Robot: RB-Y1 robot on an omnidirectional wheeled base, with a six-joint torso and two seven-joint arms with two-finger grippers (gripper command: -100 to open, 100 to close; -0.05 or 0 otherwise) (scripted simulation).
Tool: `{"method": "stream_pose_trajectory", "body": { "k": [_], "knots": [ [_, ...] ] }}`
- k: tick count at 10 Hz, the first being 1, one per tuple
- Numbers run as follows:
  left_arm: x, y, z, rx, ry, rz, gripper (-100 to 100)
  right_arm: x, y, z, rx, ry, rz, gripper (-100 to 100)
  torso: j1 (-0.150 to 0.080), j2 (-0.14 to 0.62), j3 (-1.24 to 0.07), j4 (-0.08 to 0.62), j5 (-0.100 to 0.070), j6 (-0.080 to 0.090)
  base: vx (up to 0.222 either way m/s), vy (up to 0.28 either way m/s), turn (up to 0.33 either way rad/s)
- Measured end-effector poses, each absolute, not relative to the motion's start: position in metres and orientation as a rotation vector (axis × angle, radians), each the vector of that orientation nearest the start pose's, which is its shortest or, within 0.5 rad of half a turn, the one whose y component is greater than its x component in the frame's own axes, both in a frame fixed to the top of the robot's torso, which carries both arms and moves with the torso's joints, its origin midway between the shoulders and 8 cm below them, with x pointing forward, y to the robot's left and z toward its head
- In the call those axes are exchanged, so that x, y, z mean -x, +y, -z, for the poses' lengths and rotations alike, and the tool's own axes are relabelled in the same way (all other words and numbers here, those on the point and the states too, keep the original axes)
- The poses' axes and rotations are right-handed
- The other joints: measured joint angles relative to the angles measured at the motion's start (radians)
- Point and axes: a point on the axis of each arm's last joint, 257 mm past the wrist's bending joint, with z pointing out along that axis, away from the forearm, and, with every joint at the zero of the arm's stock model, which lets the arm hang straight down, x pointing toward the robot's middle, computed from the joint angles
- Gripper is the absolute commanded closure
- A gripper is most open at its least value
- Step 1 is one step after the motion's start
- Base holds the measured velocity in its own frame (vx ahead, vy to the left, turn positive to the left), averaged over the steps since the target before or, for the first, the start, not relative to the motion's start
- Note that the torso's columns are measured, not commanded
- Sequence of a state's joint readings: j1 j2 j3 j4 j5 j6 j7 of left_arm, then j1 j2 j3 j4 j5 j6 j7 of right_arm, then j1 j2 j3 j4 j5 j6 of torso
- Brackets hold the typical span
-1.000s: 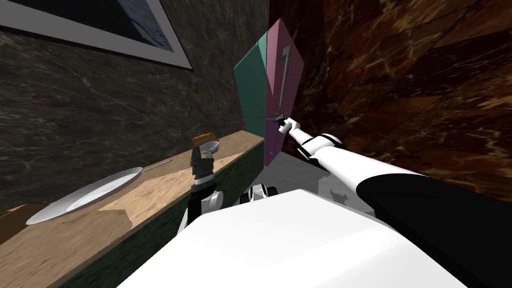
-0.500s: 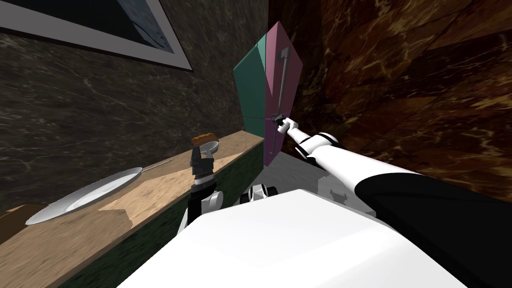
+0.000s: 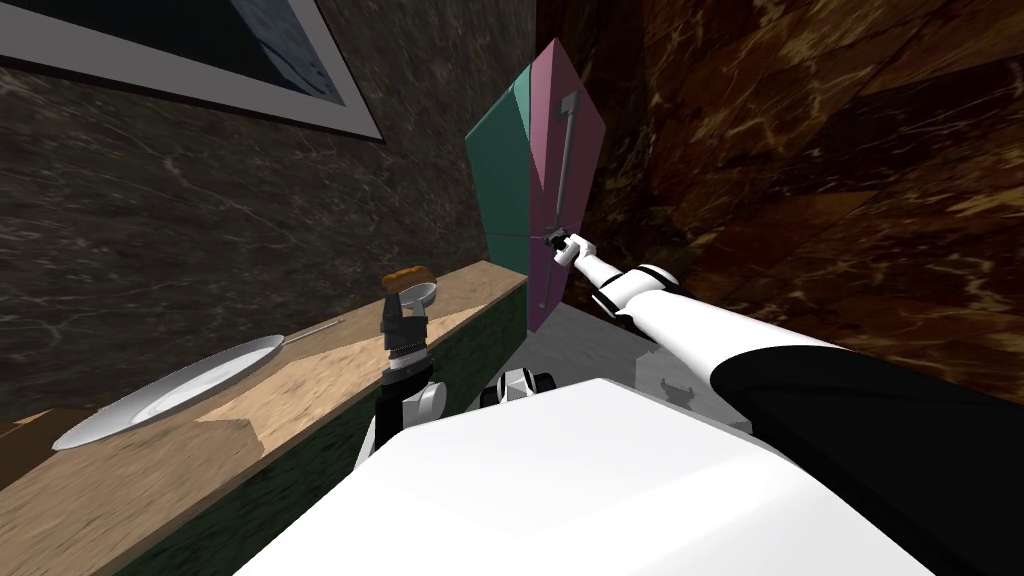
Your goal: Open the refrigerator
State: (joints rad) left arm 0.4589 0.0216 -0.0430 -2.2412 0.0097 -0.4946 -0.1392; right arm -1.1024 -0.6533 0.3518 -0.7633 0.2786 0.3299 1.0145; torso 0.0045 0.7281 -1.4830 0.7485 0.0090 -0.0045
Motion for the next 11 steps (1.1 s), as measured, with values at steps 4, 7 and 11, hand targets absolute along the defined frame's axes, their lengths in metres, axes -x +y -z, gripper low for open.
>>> {"method": "stream_pose_trajectory", "body": {
  "k": [4, 7, 11],
  "knots": [
    [-0.358, 0.261, -0.019, 0.604, 0.665, 1.236, 0, -0.764, -0.368, -0.068, 0.237, 1.528, 0.57, -100, -0.001, -0.001, -0.001, 0.001, 0.002, 0.0, -0.017, -0.009, -0.003],
    [-0.358, 0.261, -0.019, 0.604, 0.665, 1.236, 0, -0.764, -0.363, -0.071, 0.266, 1.539, 0.607, -100, 0.001, 0.001, 0.001, 0.0, 0.002, 0.003, -0.014, -0.017, -0.007],
    [-0.358, 0.261, -0.019, 0.604, 0.665, 1.236, 0, -0.77, -0.357, -0.074, 0.313, 1.559, 0.669, -100, 0.0, 0.002, 0.001, -0.002, 0.001, 0.003, -0.023, -0.017, -0.008]
  ]
}}
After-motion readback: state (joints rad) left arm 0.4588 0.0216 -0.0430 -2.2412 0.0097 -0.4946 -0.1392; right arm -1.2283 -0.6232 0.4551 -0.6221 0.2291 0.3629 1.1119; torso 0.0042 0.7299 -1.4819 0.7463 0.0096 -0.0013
